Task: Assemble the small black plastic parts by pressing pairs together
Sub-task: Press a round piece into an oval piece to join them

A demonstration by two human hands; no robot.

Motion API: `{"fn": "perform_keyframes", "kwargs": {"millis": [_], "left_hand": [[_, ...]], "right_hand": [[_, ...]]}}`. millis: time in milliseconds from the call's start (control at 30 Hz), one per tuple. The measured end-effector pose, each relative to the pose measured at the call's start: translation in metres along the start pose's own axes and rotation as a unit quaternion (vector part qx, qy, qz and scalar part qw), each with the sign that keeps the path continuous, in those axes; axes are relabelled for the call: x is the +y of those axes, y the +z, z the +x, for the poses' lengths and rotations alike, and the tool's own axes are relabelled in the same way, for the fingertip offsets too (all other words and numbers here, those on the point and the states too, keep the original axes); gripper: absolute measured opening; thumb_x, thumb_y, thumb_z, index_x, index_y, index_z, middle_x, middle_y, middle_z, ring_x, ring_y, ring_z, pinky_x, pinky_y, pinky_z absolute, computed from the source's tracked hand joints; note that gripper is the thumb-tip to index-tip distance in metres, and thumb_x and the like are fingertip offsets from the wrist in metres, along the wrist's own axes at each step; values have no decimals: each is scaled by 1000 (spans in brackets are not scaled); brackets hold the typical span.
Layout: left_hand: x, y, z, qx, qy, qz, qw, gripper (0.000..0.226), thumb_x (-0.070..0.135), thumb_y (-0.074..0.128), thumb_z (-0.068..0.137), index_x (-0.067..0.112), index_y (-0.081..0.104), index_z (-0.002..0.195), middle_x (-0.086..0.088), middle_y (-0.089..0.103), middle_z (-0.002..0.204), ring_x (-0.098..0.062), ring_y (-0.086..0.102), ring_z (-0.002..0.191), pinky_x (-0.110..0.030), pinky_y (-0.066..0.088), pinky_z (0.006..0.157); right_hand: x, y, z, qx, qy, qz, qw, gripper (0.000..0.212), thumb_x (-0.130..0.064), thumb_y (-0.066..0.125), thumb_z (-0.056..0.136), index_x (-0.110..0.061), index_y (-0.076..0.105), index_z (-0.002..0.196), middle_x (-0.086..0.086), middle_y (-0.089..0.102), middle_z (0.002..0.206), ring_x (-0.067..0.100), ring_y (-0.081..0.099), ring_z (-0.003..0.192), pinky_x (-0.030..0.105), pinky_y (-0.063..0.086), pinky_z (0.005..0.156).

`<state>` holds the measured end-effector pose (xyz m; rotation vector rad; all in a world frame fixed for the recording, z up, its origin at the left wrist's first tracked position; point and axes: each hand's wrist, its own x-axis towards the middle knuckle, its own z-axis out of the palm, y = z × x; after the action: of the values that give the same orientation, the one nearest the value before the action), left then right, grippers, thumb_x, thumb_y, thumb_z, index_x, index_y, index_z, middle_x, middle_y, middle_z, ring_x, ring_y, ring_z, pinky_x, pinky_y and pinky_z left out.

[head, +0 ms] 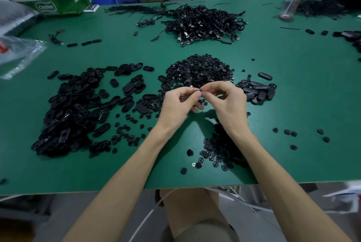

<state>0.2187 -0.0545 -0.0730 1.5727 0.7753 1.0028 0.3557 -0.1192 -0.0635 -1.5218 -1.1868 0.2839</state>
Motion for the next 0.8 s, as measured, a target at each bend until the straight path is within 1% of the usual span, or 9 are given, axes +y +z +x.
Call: {"fn": "perform_keyframes", "kwargs": {"millis": [67, 200, 267, 333, 433, 633, 733, 800], "left_hand": [[0, 0, 0, 5, 3, 7, 1000, 7, 8, 68, 99, 11, 74, 102, -8, 75, 79, -20, 72, 70, -30, 60, 66], [-3, 1, 1, 24, 3, 36, 999, 7, 11, 69, 99, 9, 73, 103, -15, 74, 80, -30, 72, 71, -39, 62, 70], [-5, 1, 2, 27, 0, 51, 998, 9, 13, 69, 99, 8, 73, 105, -15, 74, 80, -33, 73, 73, -42, 62, 72], [-5, 1, 1, 24, -2, 57, 998, 8, 14, 68, 99, 11, 74, 104, -13, 75, 79, -32, 73, 74, -42, 63, 74], [-4, 1, 0, 26, -8, 38, 999, 7, 13, 67, 100, 17, 73, 100, -10, 75, 76, -28, 74, 72, -40, 63, 74], [-3, 0, 1, 24, -18, 19, 999, 5, 14, 67, 100, 15, 72, 102, -8, 75, 73, -20, 74, 69, -35, 63, 72], [-3, 0, 1, 24, -19, 20, 999, 6, 15, 66, 101, 18, 71, 99, -7, 75, 72, -20, 73, 69, -34, 63, 72], [-3, 0, 1, 22, -21, 18, 999, 6, 14, 66, 101, 16, 71, 100, -8, 75, 73, -22, 74, 69, -35, 63, 72]], "right_hand": [[0, 1, 0, 2, -4, -12, 1000, 7, -12, 77, 90, -17, 78, 95, -3, 72, 92, 8, 66, 85, 21, 52, 81], [-1, 3, -1, 7, -8, -19, 1000, 10, -8, 76, 91, -13, 73, 99, -7, 72, 90, 5, 66, 84, 15, 50, 79], [-2, 3, -1, 9, -5, -15, 1000, 10, -8, 74, 92, -13, 72, 100, -8, 72, 90, 5, 67, 85, 16, 51, 79], [-3, 3, -1, 10, -1, -13, 1000, 9, -8, 74, 92, -13, 72, 98, -8, 72, 90, 5, 67, 84, 16, 51, 79], [-3, 3, 0, 9, 13, -7, 1000, 7, -10, 74, 91, -14, 73, 96, -9, 73, 88, 4, 67, 82, 14, 50, 76], [-2, 3, 1, 5, 46, 4, 999, 6, -12, 75, 90, -14, 73, 96, -10, 72, 86, 2, 65, 80, 12, 49, 73], [-2, 3, 1, 5, 47, 17, 999, 6, -12, 75, 90, -14, 73, 96, -9, 72, 85, 0, 64, 78, 11, 48, 73], [-3, 3, 1, 7, 46, 25, 999, 6, -11, 75, 90, -15, 73, 95, -9, 71, 85, -2, 63, 77, 11, 48, 72]]}}
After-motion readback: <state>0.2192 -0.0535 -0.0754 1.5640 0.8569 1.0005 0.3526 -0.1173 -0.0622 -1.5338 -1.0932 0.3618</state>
